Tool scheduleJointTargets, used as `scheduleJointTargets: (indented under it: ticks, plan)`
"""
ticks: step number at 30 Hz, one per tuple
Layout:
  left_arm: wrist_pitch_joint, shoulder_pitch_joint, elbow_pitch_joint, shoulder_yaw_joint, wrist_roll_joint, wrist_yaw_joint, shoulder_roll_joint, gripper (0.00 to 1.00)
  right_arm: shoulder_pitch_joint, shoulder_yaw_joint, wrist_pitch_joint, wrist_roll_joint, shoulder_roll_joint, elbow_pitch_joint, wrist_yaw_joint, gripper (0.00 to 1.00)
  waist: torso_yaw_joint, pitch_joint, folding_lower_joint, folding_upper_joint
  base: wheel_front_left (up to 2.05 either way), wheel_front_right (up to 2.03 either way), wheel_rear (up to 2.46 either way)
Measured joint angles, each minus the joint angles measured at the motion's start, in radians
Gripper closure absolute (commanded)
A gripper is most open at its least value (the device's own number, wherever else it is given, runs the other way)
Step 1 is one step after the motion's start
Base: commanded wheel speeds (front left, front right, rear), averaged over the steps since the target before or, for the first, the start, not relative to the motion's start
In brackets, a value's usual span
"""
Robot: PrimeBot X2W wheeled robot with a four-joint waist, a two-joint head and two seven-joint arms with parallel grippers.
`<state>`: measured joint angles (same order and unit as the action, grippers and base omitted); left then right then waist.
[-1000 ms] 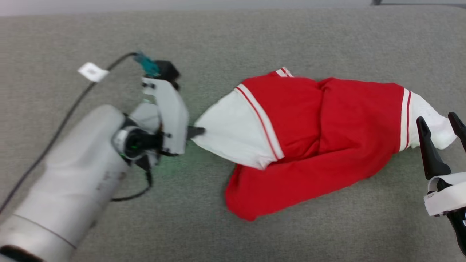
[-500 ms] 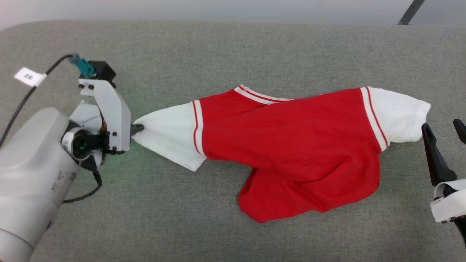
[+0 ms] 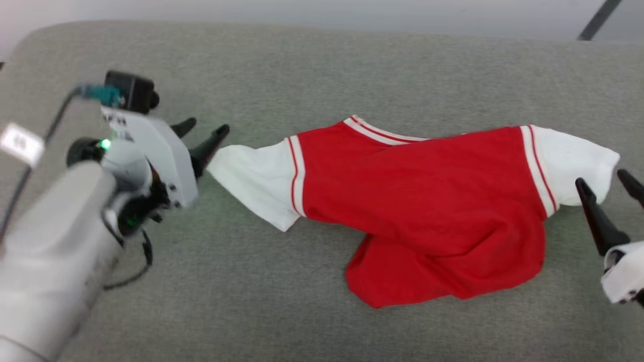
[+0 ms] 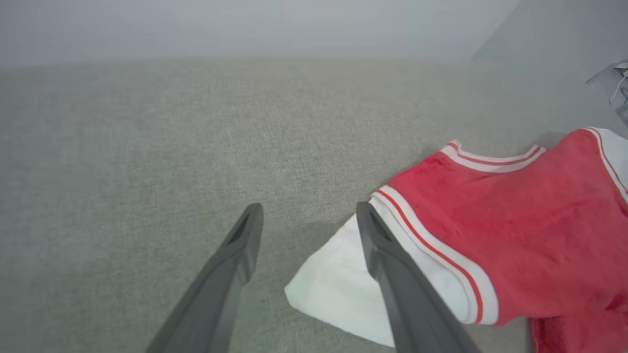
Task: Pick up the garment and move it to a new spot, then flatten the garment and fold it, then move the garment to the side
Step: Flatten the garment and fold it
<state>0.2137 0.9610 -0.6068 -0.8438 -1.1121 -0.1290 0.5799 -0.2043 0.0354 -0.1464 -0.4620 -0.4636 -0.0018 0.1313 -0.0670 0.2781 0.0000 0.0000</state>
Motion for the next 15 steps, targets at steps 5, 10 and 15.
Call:
scheduleJointTargets:
  ticks: [5, 10, 15]
  plan:
    - [-0.339, -0.135, 0.093, 0.015, 0.094, 0.029, -0.020, 0.00, -0.111, 0.054, -0.152, -0.094, -0.107, 0.034, 0.000, 0.00, 0.050, 0.001, 0.0000, 0.0000, 0.00, 0.00, 0.00]
    - [-0.467, -0.263, 0.183, 0.030, 0.181, 0.128, -0.049, 0.00, -0.200, 0.113, -0.352, -0.210, -0.215, 0.106, 0.000, 0.00, 0.102, 0.008, 0.0000, 0.0000, 0.00, 0.00, 0.00]
    - [-0.476, -0.372, 0.302, 0.108, 0.275, 0.192, -0.079, 0.00, -0.318, 0.133, -0.464, -0.253, -0.320, 0.200, 0.000, 0.00, 0.155, 0.032, 0.0000, 0.0000, 0.00, 0.00, 0.00]
